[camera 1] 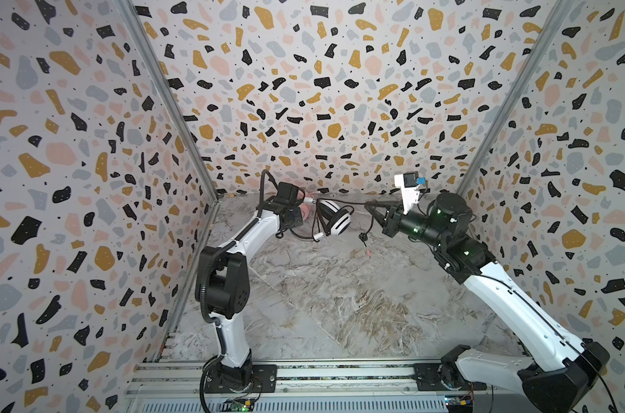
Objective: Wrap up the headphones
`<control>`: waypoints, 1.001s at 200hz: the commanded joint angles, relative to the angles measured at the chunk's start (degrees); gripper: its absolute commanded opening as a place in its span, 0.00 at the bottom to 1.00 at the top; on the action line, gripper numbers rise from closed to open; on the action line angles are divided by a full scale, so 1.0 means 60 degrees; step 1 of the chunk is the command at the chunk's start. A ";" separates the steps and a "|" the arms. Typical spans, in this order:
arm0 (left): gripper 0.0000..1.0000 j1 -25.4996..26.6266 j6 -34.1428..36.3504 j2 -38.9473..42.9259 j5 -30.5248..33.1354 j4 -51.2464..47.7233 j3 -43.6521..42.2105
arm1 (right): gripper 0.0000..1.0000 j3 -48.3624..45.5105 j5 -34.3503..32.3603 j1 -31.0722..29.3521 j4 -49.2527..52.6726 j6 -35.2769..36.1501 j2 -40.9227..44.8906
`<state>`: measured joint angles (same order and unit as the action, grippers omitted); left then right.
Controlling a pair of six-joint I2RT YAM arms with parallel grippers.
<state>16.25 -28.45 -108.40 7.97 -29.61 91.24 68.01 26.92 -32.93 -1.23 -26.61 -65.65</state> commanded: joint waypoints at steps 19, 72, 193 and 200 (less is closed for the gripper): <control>0.01 -0.0331 -0.1841 0.0583 -0.0421 0.2514 -0.0206 | 0.00 -0.1019 0.0187 -0.0861 -0.0645 -0.0743 0.1096; 0.01 -0.0463 -0.3170 0.0548 -0.1372 0.4039 -0.0280 | 0.00 -0.1345 -0.0029 -0.1778 0.0698 -0.0083 0.1034; 0.01 -0.1572 -0.5396 0.2070 -0.5258 0.6454 -0.1018 | 0.00 -0.3419 0.0197 -0.0426 -0.0123 0.0197 -0.0019; 0.01 -0.1617 -0.5334 0.2168 -0.5483 0.6378 -0.1035 | 0.00 -0.3474 0.0202 -0.0227 -0.0192 0.0257 -0.0059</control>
<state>8.27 -55.18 -99.18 -17.76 -1.56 85.03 48.05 26.00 -37.52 -1.17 -26.02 -66.06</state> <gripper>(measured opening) 0.069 0.058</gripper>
